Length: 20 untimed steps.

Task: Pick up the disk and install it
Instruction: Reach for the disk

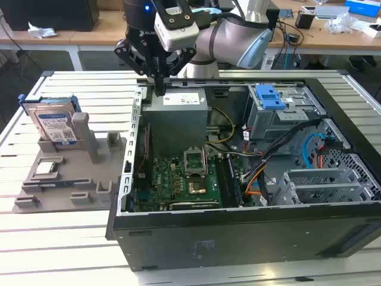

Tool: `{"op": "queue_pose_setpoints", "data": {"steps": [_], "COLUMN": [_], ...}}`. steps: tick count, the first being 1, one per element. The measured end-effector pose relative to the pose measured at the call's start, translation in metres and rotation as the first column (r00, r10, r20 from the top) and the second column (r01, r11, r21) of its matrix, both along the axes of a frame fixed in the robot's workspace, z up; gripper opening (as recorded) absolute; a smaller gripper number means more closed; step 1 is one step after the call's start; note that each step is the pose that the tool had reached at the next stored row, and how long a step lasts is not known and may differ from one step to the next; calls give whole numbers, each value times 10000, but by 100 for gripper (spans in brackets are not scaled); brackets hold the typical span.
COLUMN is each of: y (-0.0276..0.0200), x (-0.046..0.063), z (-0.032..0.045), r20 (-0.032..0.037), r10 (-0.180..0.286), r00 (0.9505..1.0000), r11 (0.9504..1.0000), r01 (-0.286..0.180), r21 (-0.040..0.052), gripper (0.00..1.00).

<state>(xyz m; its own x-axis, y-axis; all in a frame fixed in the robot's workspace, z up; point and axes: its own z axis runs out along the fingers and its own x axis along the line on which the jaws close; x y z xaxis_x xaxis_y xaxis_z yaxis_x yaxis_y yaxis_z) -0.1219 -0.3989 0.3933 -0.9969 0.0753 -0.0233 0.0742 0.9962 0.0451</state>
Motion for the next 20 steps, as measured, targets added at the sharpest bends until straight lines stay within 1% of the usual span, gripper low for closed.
{"op": "queue_pose_setpoints", "data": {"steps": [1,2,4,9,13,16,20], "y": [0,0,0,0,0,0,0], "x": [-10,-46,-154,-231,-319,-462,-605], "z": [0,0,0,0,0,0,0], "r20": [0,0,0,0,-1,0,0], "r10": [-2,-1,1,0,1,0,0], "r00": [10000,10000,10000,10000,10000,10000,10000], "r11": [10000,10000,10000,10000,10000,10000,10000], "r01": [2,1,-1,0,-1,0,0], "r21": [0,0,0,0,-1,0,0], "gripper": [11,11,11,11,11,11,11]}}
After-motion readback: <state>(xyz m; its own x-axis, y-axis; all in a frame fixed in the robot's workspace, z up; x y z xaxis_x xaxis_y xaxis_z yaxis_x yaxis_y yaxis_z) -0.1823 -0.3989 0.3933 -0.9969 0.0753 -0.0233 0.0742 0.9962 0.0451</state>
